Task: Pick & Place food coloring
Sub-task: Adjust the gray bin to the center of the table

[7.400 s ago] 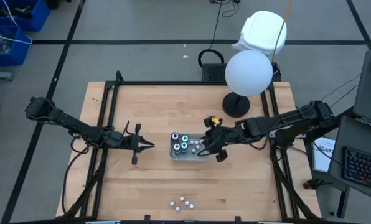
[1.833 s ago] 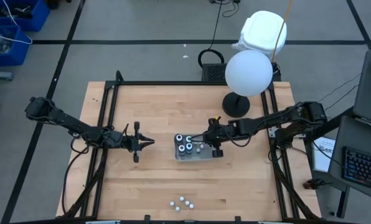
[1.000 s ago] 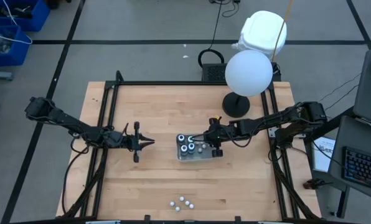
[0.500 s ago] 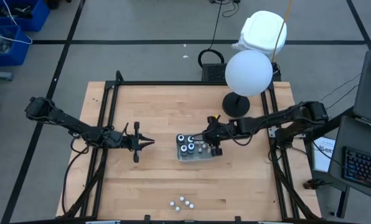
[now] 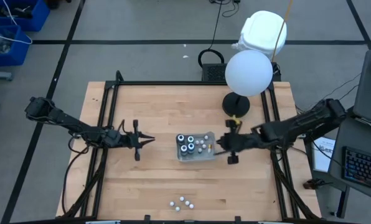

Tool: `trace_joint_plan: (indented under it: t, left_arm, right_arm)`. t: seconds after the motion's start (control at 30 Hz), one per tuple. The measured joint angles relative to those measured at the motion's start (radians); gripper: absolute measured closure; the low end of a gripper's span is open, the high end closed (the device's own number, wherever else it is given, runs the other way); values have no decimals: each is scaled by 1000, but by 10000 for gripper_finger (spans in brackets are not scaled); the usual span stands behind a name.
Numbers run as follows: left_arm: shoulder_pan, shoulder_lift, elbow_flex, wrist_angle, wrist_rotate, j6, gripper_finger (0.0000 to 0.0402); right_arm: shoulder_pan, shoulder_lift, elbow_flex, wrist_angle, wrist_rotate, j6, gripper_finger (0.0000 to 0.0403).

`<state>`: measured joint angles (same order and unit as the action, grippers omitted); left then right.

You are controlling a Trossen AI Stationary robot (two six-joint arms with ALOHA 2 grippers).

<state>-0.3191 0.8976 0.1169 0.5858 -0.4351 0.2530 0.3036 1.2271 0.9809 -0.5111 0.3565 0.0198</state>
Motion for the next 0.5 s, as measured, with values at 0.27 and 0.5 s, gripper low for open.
trace_joint_plan:
  t: [0.27,0.5]
  left_arm:
    - [-13,70,0,-38,94,-248,393]
    - [-59,340,10,120,54,-407,398]
  right_arm:
    - [154,-93,-255,-9,117,386,402]
    - [204,-67,-442,150,138,592,402]
